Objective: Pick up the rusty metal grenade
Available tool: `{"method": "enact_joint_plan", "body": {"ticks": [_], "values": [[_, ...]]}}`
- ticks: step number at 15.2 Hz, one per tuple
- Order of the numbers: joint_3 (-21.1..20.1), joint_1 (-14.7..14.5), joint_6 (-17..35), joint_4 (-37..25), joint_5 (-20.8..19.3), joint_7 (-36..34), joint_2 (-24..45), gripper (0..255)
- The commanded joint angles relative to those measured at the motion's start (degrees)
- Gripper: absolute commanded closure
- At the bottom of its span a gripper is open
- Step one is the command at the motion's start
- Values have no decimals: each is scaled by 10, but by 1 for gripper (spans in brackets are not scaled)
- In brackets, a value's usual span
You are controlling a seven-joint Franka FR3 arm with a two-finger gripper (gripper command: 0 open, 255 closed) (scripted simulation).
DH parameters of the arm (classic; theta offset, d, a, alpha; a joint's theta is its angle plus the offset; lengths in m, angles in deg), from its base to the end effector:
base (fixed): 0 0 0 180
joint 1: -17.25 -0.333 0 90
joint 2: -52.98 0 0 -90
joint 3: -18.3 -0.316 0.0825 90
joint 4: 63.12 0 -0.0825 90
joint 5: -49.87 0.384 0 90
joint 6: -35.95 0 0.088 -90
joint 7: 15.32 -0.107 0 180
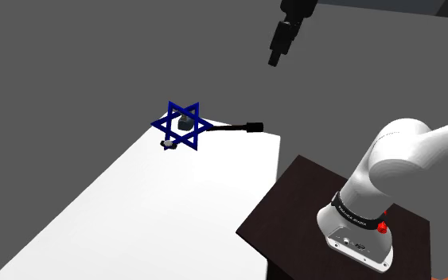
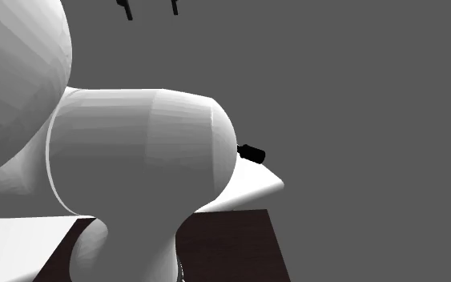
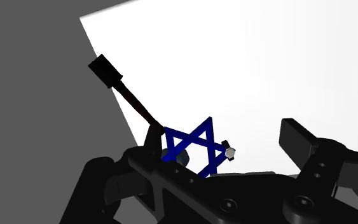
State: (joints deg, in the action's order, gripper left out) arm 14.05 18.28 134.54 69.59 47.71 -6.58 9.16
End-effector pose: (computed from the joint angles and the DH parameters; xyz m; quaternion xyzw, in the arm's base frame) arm 0.3276 0.0228 0.6168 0.9908 0.0969 0.0811 0.0492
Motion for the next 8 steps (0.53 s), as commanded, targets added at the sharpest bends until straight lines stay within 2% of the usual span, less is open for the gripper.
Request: {"method": "enact_joint_plan", "body": {"ticks": [1,8], "values": [[0,0,0,0,0,0,0,0],[61,0,102,38,-19,98,85,0]]}}
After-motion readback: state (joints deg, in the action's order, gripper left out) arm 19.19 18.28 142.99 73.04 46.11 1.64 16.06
